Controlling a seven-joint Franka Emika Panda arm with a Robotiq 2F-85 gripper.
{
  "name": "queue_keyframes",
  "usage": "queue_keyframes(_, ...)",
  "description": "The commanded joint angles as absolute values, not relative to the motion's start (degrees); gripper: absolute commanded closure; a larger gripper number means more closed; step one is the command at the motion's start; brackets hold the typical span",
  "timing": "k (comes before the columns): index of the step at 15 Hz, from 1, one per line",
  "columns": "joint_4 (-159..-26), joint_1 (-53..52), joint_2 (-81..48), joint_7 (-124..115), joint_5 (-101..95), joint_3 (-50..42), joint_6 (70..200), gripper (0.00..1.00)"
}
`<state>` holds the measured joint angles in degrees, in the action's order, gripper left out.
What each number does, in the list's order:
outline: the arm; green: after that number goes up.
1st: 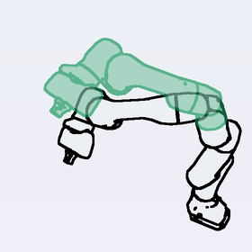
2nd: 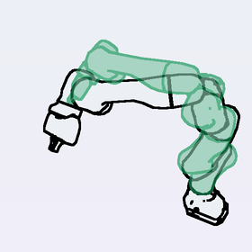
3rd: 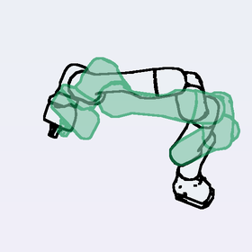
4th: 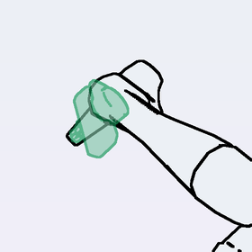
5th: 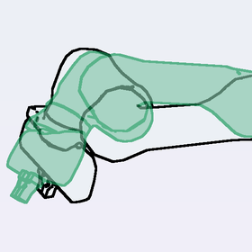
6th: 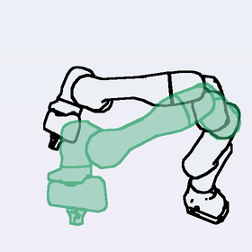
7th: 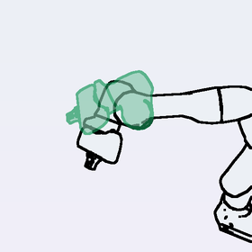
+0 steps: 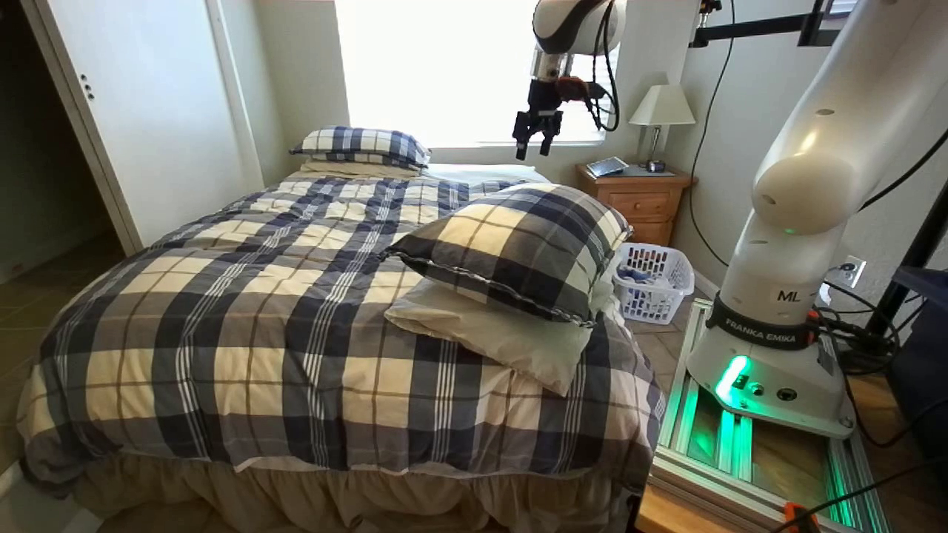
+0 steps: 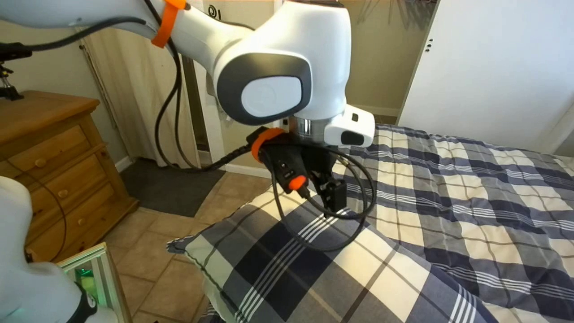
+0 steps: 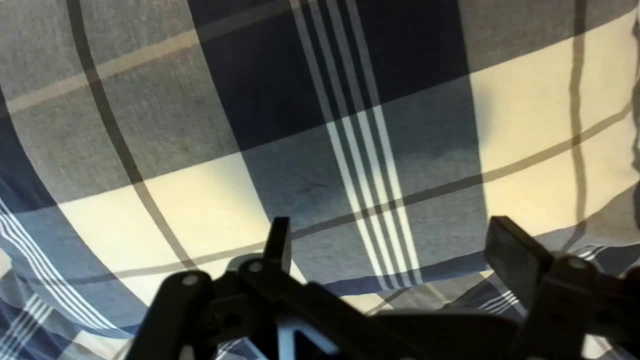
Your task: Remove the checked pillow from the top of the white pillow
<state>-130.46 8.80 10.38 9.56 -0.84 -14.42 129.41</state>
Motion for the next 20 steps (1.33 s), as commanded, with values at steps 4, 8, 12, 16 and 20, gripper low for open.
queue_keyframes(4, -132.4, 13.7, 3.3, -6.7, -1.4, -14.6, 139.6, 0.0)
queue_keyframes(8, -132.2, 14.2, -1.0, -12.3, 0.2, -14.9, 143.0, 0.0)
queue_keyframes(12, -131.0, 14.3, -4.9, -15.5, 0.8, -15.1, 144.7, 0.0)
queue_keyframes(16, -130.3, 14.1, -8.2, -14.1, 3.9, -14.7, 147.0, 0.0)
queue_keyframes(20, -130.2, 14.3, -10.3, -12.0, 6.8, -14.2, 149.3, 0.0)
